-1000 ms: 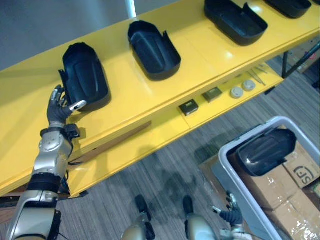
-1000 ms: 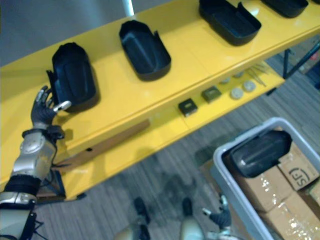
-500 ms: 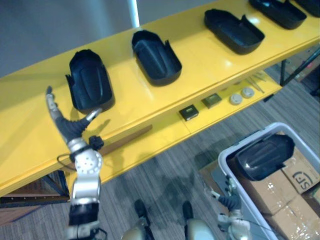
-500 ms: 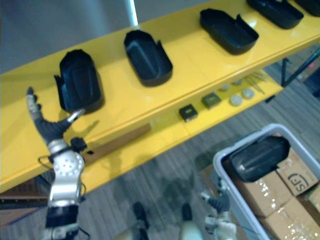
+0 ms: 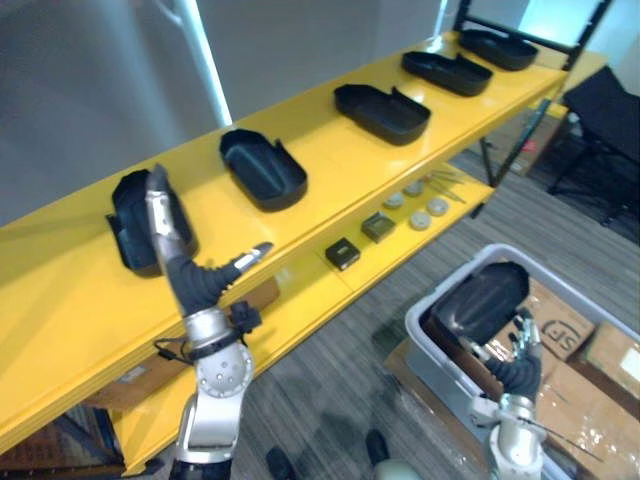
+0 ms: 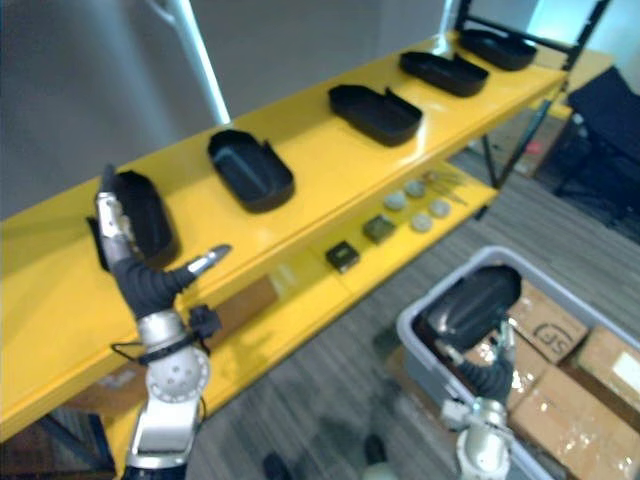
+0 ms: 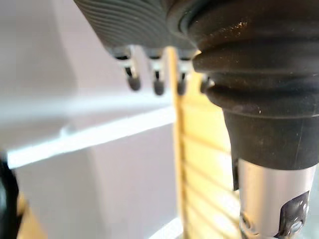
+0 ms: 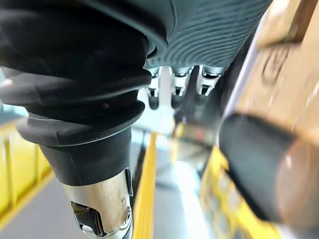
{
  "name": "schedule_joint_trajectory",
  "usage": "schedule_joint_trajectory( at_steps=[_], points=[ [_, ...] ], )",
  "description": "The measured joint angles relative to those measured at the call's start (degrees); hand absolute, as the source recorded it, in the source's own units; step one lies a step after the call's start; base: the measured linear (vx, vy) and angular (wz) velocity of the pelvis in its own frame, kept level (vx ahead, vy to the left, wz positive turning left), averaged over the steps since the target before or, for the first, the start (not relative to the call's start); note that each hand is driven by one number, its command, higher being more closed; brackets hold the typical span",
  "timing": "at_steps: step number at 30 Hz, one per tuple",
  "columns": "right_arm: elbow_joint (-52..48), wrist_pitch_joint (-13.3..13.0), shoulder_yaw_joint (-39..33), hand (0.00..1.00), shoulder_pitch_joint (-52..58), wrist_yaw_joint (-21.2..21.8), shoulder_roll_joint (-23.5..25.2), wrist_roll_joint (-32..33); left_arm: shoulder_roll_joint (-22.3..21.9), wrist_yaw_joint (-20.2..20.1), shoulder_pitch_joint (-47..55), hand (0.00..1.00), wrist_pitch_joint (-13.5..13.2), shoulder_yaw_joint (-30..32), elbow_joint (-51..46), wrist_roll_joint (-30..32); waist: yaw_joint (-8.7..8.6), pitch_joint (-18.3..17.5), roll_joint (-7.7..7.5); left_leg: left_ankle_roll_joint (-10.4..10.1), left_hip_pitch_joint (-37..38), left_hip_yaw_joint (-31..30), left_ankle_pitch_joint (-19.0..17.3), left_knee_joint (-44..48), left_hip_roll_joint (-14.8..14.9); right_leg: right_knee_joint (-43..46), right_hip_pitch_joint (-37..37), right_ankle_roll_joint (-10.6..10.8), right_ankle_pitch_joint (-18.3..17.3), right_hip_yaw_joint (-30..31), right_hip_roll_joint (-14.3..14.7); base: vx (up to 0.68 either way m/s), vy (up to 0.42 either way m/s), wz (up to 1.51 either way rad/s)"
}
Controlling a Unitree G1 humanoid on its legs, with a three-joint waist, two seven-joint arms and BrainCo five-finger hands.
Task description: Walk over and take plastic housings, then place them on the shelf
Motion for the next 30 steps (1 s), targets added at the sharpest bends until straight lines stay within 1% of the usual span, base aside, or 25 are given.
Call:
schedule_joint_trajectory(
  at_steps=[1,2,3,4,6,7,8,9,10,11,12,13,14,16,17,19,21,22,23,24,25,26,28,29,30],
  points=[
    [-0.6,0.0,0.0,0.0,0.0,-0.1,0.0,0.0,0.0,-0.4,0.0,0.0,-0.1,-0.2,0.7,-0.2,-0.11,-0.1,-0.07,0.0,0.3,1.3,-0.2,0.0,0.0,-0.1,-0.4,0.2,0.3,1.3,0.2,0.04,-0.002,-1.17],
    [-1.9,0.0,0.0,0.0,0.4,-0.2,0.0,0.0,0.0,-1.7,0.0,0.0,-0.2,-1.2,2.3,-1.9,-0.33,-0.2,-0.23,-0.4,0.9,4.3,-0.8,0.0,0.1,-0.6,-1.1,0.3,1.0,4.2,0.5,0.04,-0.009,-0.9],
    [-2.2,0.0,-0.1,0.0,0.4,-0.2,0.0,0.0,0.0,-2.0,0.0,0.0,-0.2,-1.3,3.0,-2.3,-0.66,-0.4,-0.27,-0.5,1.1,5.1,-1.0,0.0,0.1,-0.8,-1.1,0.5,1.2,5.0,0.6,0.05,-0.024,-0.92],
    [-2.3,0.0,-0.1,0.0,1.1,-0.3,0.0,0.0,-0.1,-2.7,-0.1,0.0,-0.2,-2.1,4.0,-2.5,-1.45,-1.1,-0.4,-0.7,1.1,6.4,-1.3,0.1,0.1,-1.0,-2.0,0.7,1.5,6.2,0.8,0.06,-0.041,-0.53],
    [-2.3,0.0,-0.2,0.0,2.5,-0.4,0.1,0.0,-0.2,-4.3,-0.6,0.0,-0.3,-3.8,5.0,-4.4,-2.35,-1.3,-0.43,-0.9,1.4,6.8,-1.6,0.3,0.0,-0.9,-1.9,0.8,1.8,7.1,1.0,0.07,-0.046,-0.34],
    [-2.3,0.0,-0.1,0.0,3.1,-0.4,0.4,0.0,-0.4,-5.6,-0.7,0.0,-0.8,-4.3,5.5,-6.0,-2.48,-1.3,-0.71,-0.5,0.7,4.1,-2.9,2.8,-0.2,-0.7,-2.1,0.4,2.1,7.8,1.0,0.06,-0.038,-0.18],
    [-2.3,0.0,0.1,0.0,3.1,-0.4,0.5,0.0,-0.4,-6.0,-0.6,0.0,-1.0,-4.2,5.7,-6.8,-2.25,-1.4,-0.96,0.1,-0.8,-0.7,-4.9,6.2,0.0,-0.5,-2.1,0.3,2.4,8.4,1.0,0.07,-0.08,-0.52],
    [-2.4,0.0,0.8,0.0,2.5,-0.4,0.2,0.1,-0.8,-6.5,-0.2,0.0,-1.0,-3.9,5.8,-8.8,-0.85,-1.3,-0.54,0.1,-4.1,-14.6,-10.7,14.2,0.7,-0.3,-2.5,0.5,2.6,10.1,1.9,0.04,-0.057,-0.75],
    [-2.3,0.0,1.3,0.0,2.2,-0.3,-0.4,0.2,-1.4,-6.8,0.0,0.0,-1.0,-3.9,6.2,-10.4,0.44,-1.4,0.65,-1.3,-5.8,-23.1,-14.5,18.3,0.9,-0.1,-2.7,0.7,2.7,11.3,2.9,0.02,-0.009,-0.9],
    [-1.9,0.0,2.2,0.0,1.6,-0.2,-1.0,0.5,-2.2,-7.0,0.5,0.0,-1.0,-3.9,6.9,-11.4,1.47,-1.9,1.73,-2.4,-7.3,-29.4,-17.4,21.7,0.8,0.3,-2.9,0.8,2.7,12.1,3.9,0.0,0.114,-0.57],
    [-1.8,0.1,3.7,0.0,1.3,0.3,-1.1,0.8,-2.7,-7.4,1.7,0.0,-1.0,-4.0,7.2,-12.1,1.85,-2.3,2.25,-2.3,-8.4,-33.5,-19.5,24.6,0.4,1.2,-2.8,1.2,2.3,12.0,4.5,0.0,0.154,-0.09],
    [-1.9,0.1,4.7,0.0,1.6,0.5,-0.9,1.3,-2.8,-7.8,2.6,0.0,-1.1,-4.2,7.2,-12.9,1.76,-2.3,2.25,-1.9,-9.3,-34.6,-20.1,26.4,0.1,1.8,-2.8,1.4,1.8,11.1,4.5,-0.02,0.163,0.29],
    [-2.0,0.1,5.6,0.0,2.1,1.0,-0.7,1.8,-3.1,-8.3,3.3,0.0,-1.2,-4.5,7.2,-13.7,2.17,-2.3,1.96,-1.7,-10.2,-35.4,-20.6,27.8,0.1,2.5,-2.9,1.6,1.3,10.2,4.3,-0.06,0.141,0.43],
    [-3.9,0.3,6.8,0.0,4.0,2.2,0.3,2.6,-3.0,-8.8,5.8,0.0,-1.2,-5.3,7.2,-16.0,4.67,-2.2,1.33,-1.1,-11.3,-35.9,-21.9,30.7,-0.3,4.8,-3.2,2.3,-0.2,9.7,4.2,-0.08,0.131,0.21],
    [-4.8,0.3,7.0,0.0,4.5,2.4,0.5,2.8,-3.0,-8.9,6.5,0.0,-1.2,-5.3,7.2,-16.4,5.01,-2.2,1.25,-0.9,-11.3,-35.9,-22.2,31.4,-0.5,5.6,-3.2,2.4,-0.8,9.6,4.2,-0.06,0.116,0.06],
    [-7.3,0.3,8.1,0.0,5.1,2.8,1.6,3.6,-3.0,-9.1,7.2,0.0,-1.2,-5.6,7.0,-17.7,5.41,-1.7,0.52,-0.6,-12.2,-35.8,-23.4,34.7,-1.0,7.9,-4.2,2.9,-1.9,9.7,4.6,-0.09,0.119,-0.09],
    [-8.5,0.3,9.2,0.0,4.8,3.1,2.9,4.5,-2.6,-9.1,6.3,0.0,-1.2,-5.4,5.9,-17.7,6.61,-1.5,0.22,0.0,-14.7,-33.3,-25.0,38.8,0.2,8.3,-5.7,3.9,-0.5,12.4,5.9,-0.13,0.145,-0.61],
    [-8.5,0.3,10.2,0.0,4.6,3.1,3.0,4.6,-2.4,-9.1,6.3,0.0,-1.3,-5.0,5.3,-17.7,6.9,-1.3,-0.27,0.3,-15.3,-32.0,-25.4,39.7,1.2,7.6,-6.4,4.1,0.6,12.9,6.1,-0.16,0.109,-1.07],
    [-8.5,0.5,11.8,0.0,3.8,3.5,3.2,4.6,-1.5,-9.0,6.3,0.0,-1.3,-4.1,4.0,-17.7,8.07,-0.5,-1.75,0.9,-15.7,-29.0,-25.6,40.3,2.3,3.8,-7.0,2.5,3.3,12.1,5.6,-0.25,0.093,-1.25],
    [-8.4,0.6,12.6,0.0,3.2,4.0,3.3,4.6,-1.6,-8.9,6.3,0.0,-1.2,-2.7,3.6,-17.6,8.9,0.3,-1.55,1.8,-16.6,-26.5,-25.0,40.2,4.2,2.8,-8.6,-1.4,2.6,4.1,3.5,-0.27,0.068,-1.37],
    [-8.2,0.6,13.0,0.0,2.8,4.1,3.4,4.6,-1.8,-8.8,6.4,0.0,-1.2,-1.8,3.6,-17.6,9.65,0.7,-1.16,1.7,-16.3,-25.0,-24.8,40.1,5.9,6.3,-10.9,-2.3,1.9,-1.5,2.8,-0.24,0.065,-1.55],
    [-6.4,0.6,14.0,0.0,2.0,4.3,3.3,4.7,-2.3,-8.6,7.7,0.0,-1.0,0.6,3.6,-17.5,11.2,1.4,-0.52,0.9,-13.7,-21.7,-24.2,38.8,9.3,15.5,-12.0,-3.7,0.4,-11.5,1.6,-0.15,0.051,-1.39],
    [-4.2,0.6,14.3,0.0,1.4,4.5,3.3,4.7,-2.2,-8.6,9.7,0.0,-1.0,2.8,3.6,-17.5,11.69,1.2,-0.35,0.1,-11.0,-19.6,-22.9,36.5,11.4,21.5,-9.4,-3.8,-2.5,-15.4,-0.5,-0.06,-0.02,-0.92],
    [-1.6,0.6,14.0,0.0,0.6,4.8,3.3,4.5,-2.0,-8.7,11.2,0.0,-1.1,4.2,3.7,-17.6,11.66,0.6,-0.5,-0.9,-10.1,-18.8,-21.6,34.3,12.6,24.0,-7.2,-3.9,-5.2,-16.7,-2.7,-0.01,-0.131,-0.48],
    [0.8,0.6,13.8,0.0,-0.8,5.2,3.2,4.4,-1.9,-8.6,11.9,0.0,-1.2,5.6,3.8,-17.8,11.65,0.4,-0.61,-1.6,-10.1,-18.5,-20.6,32.8,13.5,24.6,-5.6,-3.7,-6.2,-17.9,-4.5,-0.02,-0.244,-0.46]
  ],
)
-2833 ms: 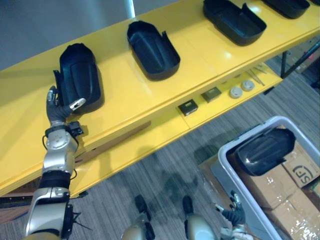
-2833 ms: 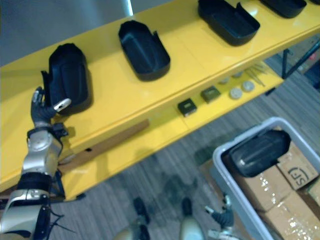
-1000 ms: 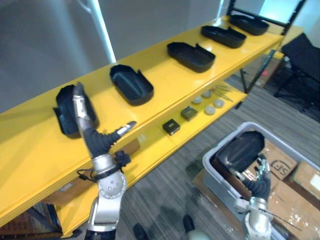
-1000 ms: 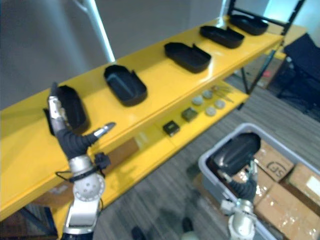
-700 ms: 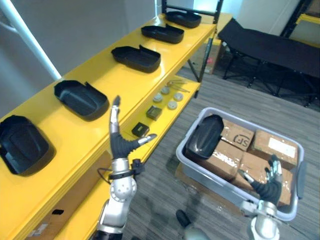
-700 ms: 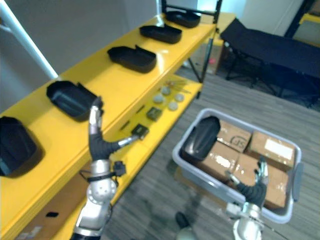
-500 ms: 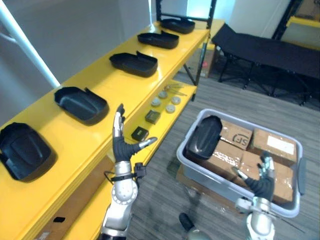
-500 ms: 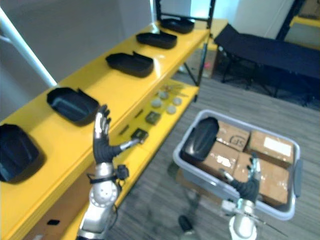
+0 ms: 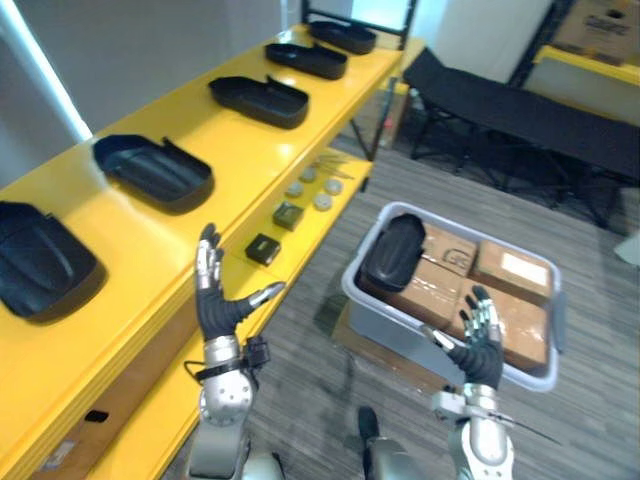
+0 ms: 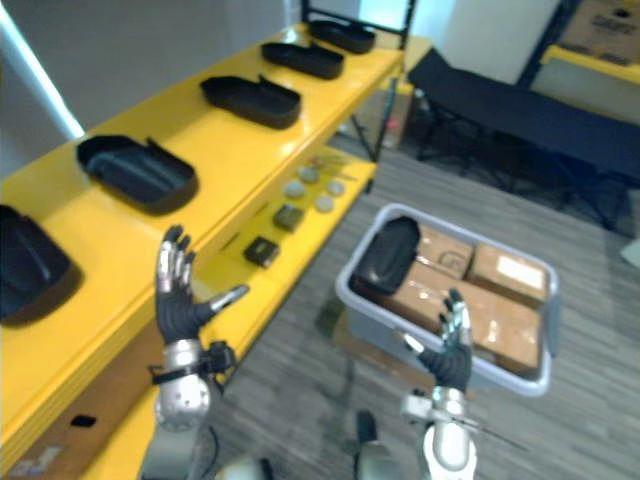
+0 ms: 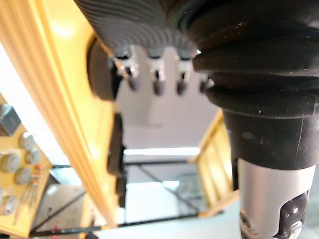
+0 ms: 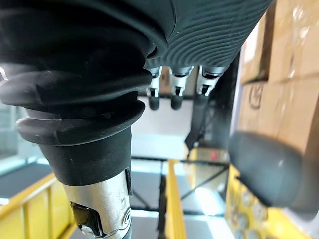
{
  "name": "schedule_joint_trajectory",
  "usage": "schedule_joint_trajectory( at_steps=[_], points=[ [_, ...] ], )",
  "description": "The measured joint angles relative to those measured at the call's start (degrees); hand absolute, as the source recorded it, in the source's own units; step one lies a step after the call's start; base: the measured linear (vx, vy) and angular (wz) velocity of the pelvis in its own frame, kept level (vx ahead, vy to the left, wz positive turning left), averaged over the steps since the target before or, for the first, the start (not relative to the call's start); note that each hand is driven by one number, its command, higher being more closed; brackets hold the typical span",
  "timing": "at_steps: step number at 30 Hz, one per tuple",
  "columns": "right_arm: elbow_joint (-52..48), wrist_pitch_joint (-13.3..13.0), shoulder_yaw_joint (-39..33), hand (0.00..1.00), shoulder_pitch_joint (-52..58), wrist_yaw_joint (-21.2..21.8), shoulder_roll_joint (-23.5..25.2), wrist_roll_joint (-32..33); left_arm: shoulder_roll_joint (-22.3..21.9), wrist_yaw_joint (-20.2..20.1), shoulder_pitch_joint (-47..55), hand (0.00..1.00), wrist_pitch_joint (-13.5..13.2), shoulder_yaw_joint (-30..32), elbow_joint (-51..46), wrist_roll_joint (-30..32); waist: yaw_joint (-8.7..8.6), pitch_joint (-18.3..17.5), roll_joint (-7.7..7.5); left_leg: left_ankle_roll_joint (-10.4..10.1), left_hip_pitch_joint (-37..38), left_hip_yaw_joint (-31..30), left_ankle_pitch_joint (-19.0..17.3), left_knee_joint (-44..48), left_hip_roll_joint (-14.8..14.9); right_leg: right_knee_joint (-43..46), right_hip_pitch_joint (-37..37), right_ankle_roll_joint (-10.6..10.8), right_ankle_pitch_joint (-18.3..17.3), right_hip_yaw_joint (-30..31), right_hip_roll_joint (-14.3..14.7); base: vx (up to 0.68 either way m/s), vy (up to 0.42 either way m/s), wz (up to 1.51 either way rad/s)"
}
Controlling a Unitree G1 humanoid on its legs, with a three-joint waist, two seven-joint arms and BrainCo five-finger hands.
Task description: Walk over and take plastic housings, then place them on the shelf
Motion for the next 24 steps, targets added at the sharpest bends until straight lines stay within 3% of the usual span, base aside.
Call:
schedule_joint_trajectory(
  at_steps=[2,3,4,7,9,11,13,15,17,19,20,24],
  points=[
    [4.3,0.3,0.0,0.0,-2.5,0.3,0.0,-0.1,0.1,0.1,1.3,0.0,0.1,2.5,0.9,-0.4,0.11,-0.7,-0.79,-1.8,-1.0,0.2,2.3,-3.4,0.8,-1.0,2.4,0.0,0.4,-2.5,-3.9,-0.02,-0.32,-0.35],
    [5.7,1.0,0.0,0.0,-3.0,0.2,0.0,-0.1,0.6,0.1,1.5,0.0,0.2,3.1,1.6,-1.5,0.12,-1.6,-2.26,-3.6,-2.3,0.3,4.0,-5.1,0.6,-5.2,4.1,-0.1,6.6,-3.5,-6.0,0.0,-0.444,-0.33],
    [7.1,1.4,-0.1,0.0,-3.6,0.3,-0.7,-0.2,1.2,0.0,1.0,0.0,0.3,3.4,3.1,-2.1,0.65,-2.6,-2.87,-5.8,-3.6,-0.5,6.2,-6.7,0.8,-9.9,5.0,3.4,6.0,-3.7,-4.7,0.01,-0.377,-0.44],
    [8.4,2.2,-0.7,0.0,-6.1,0.4,-3.5,-0.3,-1.3,-0.2,1.6,0.0,1.0,4.0,5.2,-2.5,0.84,-2.7,-0.02,-6.9,-0.7,-1.2,11.0,-14.4,3.0,-13.0,3.5,3.7,5.8,-5.2,-1.0,0.05,-0.283,-0.73],
    [9.4,2.2,-1.5,0.0,-6.2,0.4,-5.3,-0.3,-3.1,-0.2,1.0,0.0,1.0,4.3,5.5,-4.2,0.62,-1.1,1.04,-6.7,6.3,2.1,14.4,-18.3,4.8,-5.8,1.7,4.6,3.4,-9.5,-0.6,0.07,-0.278,-0.63],
    [8.9,1.9,-1.3,0.0,-4.7,0.5,-5.0,-0.9,-1.7,-0.3,1.9,0.0,0.6,4.7,5.5,-4.8,-0.58,-2.4,-1.7,-7.4,7.9,3.0,14.3,-17.5,3.9,-11.6,2.9,3.6,1.3,-11.1,-1.1,0.05,-0.278,-0.32],
    [9.4,2.2,-2.8,0.0,-3.8,0.4,-6.0,-2.3,-3.3,-0.5,1.1,0.0,0.6,4.3,8.0,-7.1,-1.15,-1.6,0.76,-6.5,4.5,0.4,13.2,-10.7,6.6,-12.5,3.7,2.8,-0.6,-12.1,0.9,0.05,-0.198,-0.02],
    [9.5,2.3,-4.2,0.0,-3.7,0.1,-7.1,-2.5,-3.2,-0.7,1.1,0.0,0.6,2.0,9.9,-9.2,-1.84,0.4,2.05,-4.3,-0.9,-5.1,13.5,-2.5,6.4,-13.7,5.2,2.5,-0.3,-12.4,0.4,0.02,-0.026,0.2],
    [10.0,2.4,-6.9,0.0,-4.0,-0.6,-7.8,-2.4,-3.2,-1.7,1.1,0.0,0.6,0.4,12.2,-9.3,-2.06,1.2,2.54,-4.1,-3.4,-10.2,9.2,0.2,1.3,-14.6,7.0,3.0,0.0,-13.3,-2.4,0.04,0.134,0.36],
    [11.5,2.4,-9.8,0.0,-6.8,-2.4,-9.4,-1.9,-3.2,-2.7,0.9,0.0,0.5,-1.0,14.8,-9.0,-1.8,1.6,3.36,-2.3,-4.9,-10.8,9.3,-7.5,-5.6,-15.9,7.5,4.9,1.1,-14.2,-4.6,0.04,0.183,0.26],
    [13.7,2.5,-10.4,0.0,-9.6,-3.3,-9.7,-1.4,-2.4,-2.7,0.6,0.0,0.6,-1.2,17.6,-8.6,-1.67,1.9,2.95,-3.6,-4.3,-10.4,9.8,-10.8,-7.2,-17.1,7.6,6.1,1.9,-14.6,-5.2,0.06,0.2,0.18],
    [19.6,3.5,-9.5,0.0,-20.0,-6.1,-8.9,-0.3,0.6,-2.5,-0.4,0.0,3.0,-2.8,25.7,-6.0,-0.41,4.9,-0.01,-2.1,-7.4,-9.7,9.1,-8.6,-9.5,-22.9,7.7,7.3,5.8,-14.8,-6.7,0.01,0.144,0.04]
  ],
)
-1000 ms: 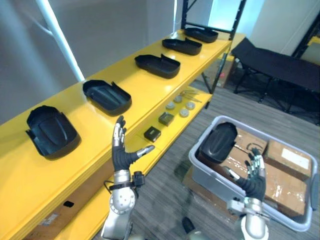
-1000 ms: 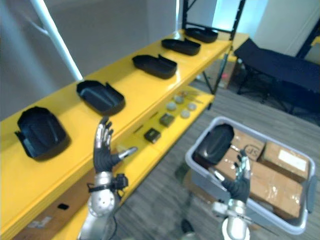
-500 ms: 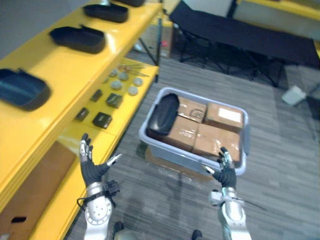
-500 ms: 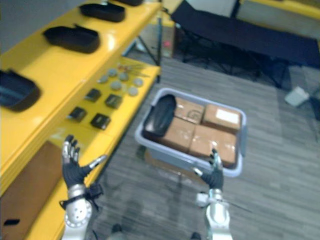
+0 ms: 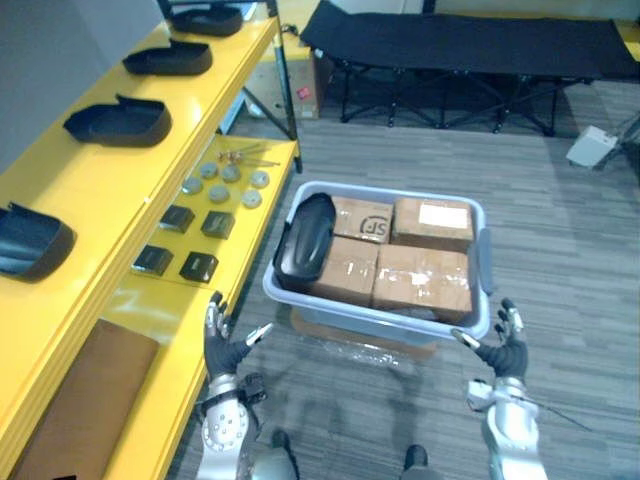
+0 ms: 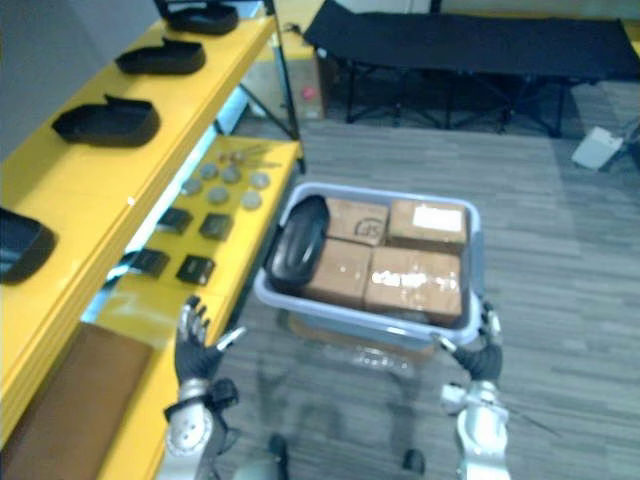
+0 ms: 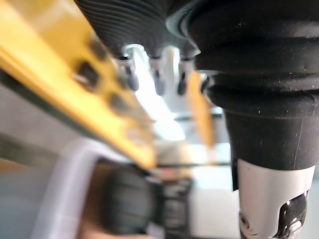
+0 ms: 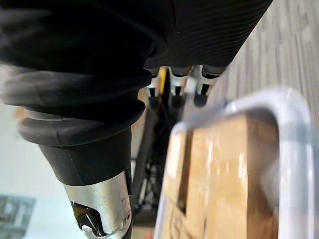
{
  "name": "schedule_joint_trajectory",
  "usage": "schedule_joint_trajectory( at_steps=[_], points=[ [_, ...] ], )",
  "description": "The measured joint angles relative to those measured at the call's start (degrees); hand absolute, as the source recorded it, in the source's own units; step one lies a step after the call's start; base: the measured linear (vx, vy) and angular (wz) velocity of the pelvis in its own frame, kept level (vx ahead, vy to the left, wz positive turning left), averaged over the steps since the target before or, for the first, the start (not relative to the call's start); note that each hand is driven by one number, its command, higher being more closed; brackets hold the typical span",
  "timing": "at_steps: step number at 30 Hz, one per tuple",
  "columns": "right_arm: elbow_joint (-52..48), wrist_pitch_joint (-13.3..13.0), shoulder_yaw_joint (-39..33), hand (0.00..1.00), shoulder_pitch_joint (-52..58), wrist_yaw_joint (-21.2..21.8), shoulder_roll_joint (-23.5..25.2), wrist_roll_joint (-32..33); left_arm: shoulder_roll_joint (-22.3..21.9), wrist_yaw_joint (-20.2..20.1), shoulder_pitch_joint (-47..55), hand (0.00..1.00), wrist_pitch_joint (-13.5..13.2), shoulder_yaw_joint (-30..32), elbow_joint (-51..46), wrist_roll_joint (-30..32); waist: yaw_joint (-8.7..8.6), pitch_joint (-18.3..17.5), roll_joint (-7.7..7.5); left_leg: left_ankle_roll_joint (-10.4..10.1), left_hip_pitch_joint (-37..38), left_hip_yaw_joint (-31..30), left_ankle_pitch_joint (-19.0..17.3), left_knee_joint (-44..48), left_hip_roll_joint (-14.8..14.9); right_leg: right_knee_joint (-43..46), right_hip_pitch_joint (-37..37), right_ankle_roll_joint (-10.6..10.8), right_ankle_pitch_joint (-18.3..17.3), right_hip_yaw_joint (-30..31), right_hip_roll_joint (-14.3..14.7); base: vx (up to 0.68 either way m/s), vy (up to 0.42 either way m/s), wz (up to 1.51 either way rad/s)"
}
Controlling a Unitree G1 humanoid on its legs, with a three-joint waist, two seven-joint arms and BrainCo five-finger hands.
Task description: Walk over and take plastic housings, then place them on the shelf
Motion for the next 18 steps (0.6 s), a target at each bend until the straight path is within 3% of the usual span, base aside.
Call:
schedule_joint_trajectory(
  at_steps=[6,11,18],
  points=[
    [9.0,1.2,0.0,0.0,-17.4,-4.0,-2.0,0.4,1.0,1.6,-3.7,0.0,1.9,1.2,9.0,6.7,1.89,3.6,0.74,1.0,-5.3,0.1,-2.3,5.0,-0.5,-4.0,-1.2,0.4,3.3,0.2,0.0,-0.04,0.094,-0.03],
    [17.0,2.6,-0.3,0.0,-32.0,-7.8,-5.8,2.0,1.9,6.2,-6.2,0.0,1.7,1.2,13.2,7.0,3.37,7.5,0.7,1.2,-7.4,-0.5,-2.4,5.9,-0.8,-4.4,-2.5,0.3,4.4,0.2,-0.1,-0.06,0.019,0.02],
    [34.3,2.9,-1.0,0.0,-55.2,-10.2,-13.9,8.3,1.9,6.5,-8.2,0.0,1.7,1.3,26.2,5.5,5.31,12.7,1.07,1.7,-8.8,-1.5,-2.0,6.3,-0.7,-4.5,-3.2,-0.5,6.3,0.0,0.4,-0.05,0.01,0.04]
  ],
)
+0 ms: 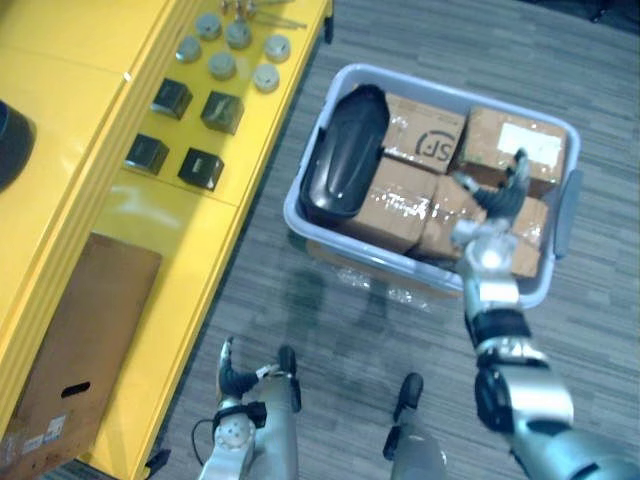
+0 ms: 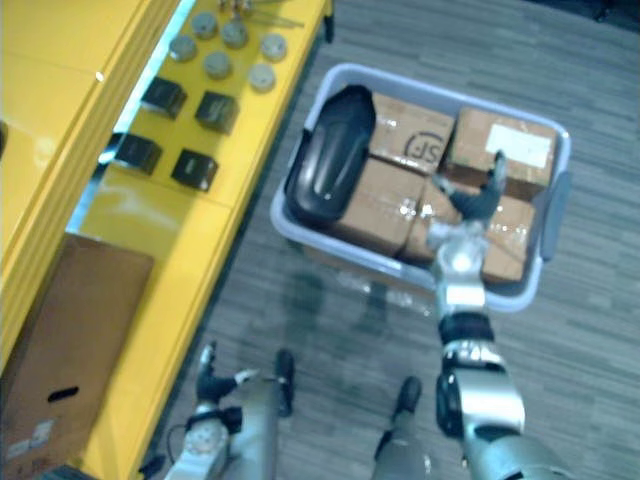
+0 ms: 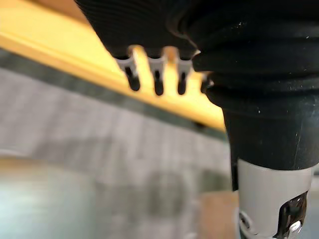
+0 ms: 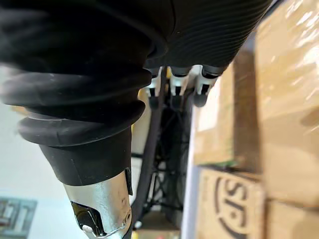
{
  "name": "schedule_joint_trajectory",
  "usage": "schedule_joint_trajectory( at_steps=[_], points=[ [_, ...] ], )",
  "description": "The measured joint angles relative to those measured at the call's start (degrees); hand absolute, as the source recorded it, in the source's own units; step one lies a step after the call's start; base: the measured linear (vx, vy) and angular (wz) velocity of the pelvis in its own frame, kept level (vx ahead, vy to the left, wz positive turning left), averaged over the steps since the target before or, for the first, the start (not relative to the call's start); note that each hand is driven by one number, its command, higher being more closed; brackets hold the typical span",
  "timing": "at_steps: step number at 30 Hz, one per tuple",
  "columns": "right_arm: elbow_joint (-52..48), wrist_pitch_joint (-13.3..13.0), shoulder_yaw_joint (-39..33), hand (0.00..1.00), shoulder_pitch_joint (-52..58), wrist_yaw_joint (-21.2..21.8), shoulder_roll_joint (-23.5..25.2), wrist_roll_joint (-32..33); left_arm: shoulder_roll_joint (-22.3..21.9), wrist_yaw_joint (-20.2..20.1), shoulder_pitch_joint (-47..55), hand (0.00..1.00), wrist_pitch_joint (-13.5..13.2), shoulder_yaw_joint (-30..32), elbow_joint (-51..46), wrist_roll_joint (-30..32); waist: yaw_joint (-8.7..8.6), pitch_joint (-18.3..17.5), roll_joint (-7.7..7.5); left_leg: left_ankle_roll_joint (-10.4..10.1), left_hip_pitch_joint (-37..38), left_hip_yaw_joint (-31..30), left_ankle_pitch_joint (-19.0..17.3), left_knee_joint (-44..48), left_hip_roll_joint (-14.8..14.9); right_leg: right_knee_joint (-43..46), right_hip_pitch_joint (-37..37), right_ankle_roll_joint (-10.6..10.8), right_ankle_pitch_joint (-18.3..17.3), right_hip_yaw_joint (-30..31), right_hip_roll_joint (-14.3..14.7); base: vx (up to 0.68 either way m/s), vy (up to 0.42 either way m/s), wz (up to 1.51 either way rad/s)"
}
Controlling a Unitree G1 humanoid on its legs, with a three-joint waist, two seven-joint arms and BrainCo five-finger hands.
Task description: Walk over and take plastic housings, then place them on the shelf
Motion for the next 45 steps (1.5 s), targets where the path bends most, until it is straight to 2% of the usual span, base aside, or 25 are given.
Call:
schedule_joint_trajectory(
  at_steps=[2,5,13,22,27,36,45],
  points=[
    [3.3,0.6,0.1,0.0,-3.7,0.1,-1.5,1.6,0.3,-0.4,-1.8,0.0,0.0,0.2,1.6,-1.5,1.02,0.7,0.08,0.0,-0.1,0.0,0.3,-0.4,0.0,0.0,-0.4,-0.4,0.4,0.0,0.1,-0.06,0.004,-0.01],
    [7.4,1.0,0.9,0.0,-9.3,0.1,-2.9,3.4,1.1,-1.2,-4.0,0.0,-0.1,1.5,3.3,-3.1,1.45,1.9,0.11,0.0,-1.2,-1.1,1.4,-1.4,-0.1,0.0,-1.4,-1.0,1.2,-0.2,0.4,-0.04,0.005,0.09],
    [10.7,2.0,5.4,0.0,-15.4,1.2,-4.2,5.6,2.4,-2.9,-7.8,0.0,-0.4,1.4,7.5,-6.2,2.55,3.0,0.07,-0.4,-2.1,-2.9,4.4,-5.2,-0.8,0.0,-2.5,-1.1,1.4,-1.8,0.6,-0.05,-0.002,0.14],
    [10.7,2.3,9.8,0.0,-16.5,2.6,-1.2,5.6,2.1,-3.4,-10.3,0.0,-0.4,0.7,10.1,-6.7,2.69,3.0,-0.07,-0.9,-2.0,-2.7,6.3,-7.8,-0.6,-0.1,-3.8,-1.1,1.5,-1.6,0.8,-0.05,0.003,-0.01],
    [11.8,3.9,9.8,0.0,-18.0,2.6,1.4,4.9,2.5,-3.3,-11.2,0.0,-0.9,-0.8,10.5,-9.1,2.76,3.6,-1.06,-1.3,-1.9,-2.6,8.0,-10.2,-0.1,-0.2,-4.9,-1.1,1.4,-1.5,1.4,-0.05,-0.017,-0.03],
    [16.5,4.9,11.4,0.0,-19.9,2.7,2.9,2.4,2.2,-3.3,-12.6,0.0,-1.1,-1.6,12.6,-10.6,2.71,3.6,-1.09,-1.7,-1.7,-2.5,10.3,-13.3,-0.1,-0.7,-5.8,-1.2,1.5,-1.6,1.6,-0.05,-0.003,0.01],
    [22.4,8.3,11.3,0.0,-23.4,1.2,2.8,-1.4,2.7,-3.5,-13.6,0.0,-1.3,-3.7,13.4,-11.8,3.62,3.6,-1.1,-2.1,-2.0,-3.1,12.2,-15.9,0.0,-1.1,-6.8,-1.4,1.4,-1.8,2.1,-0.02,-0.005,0.01]
  ],
)
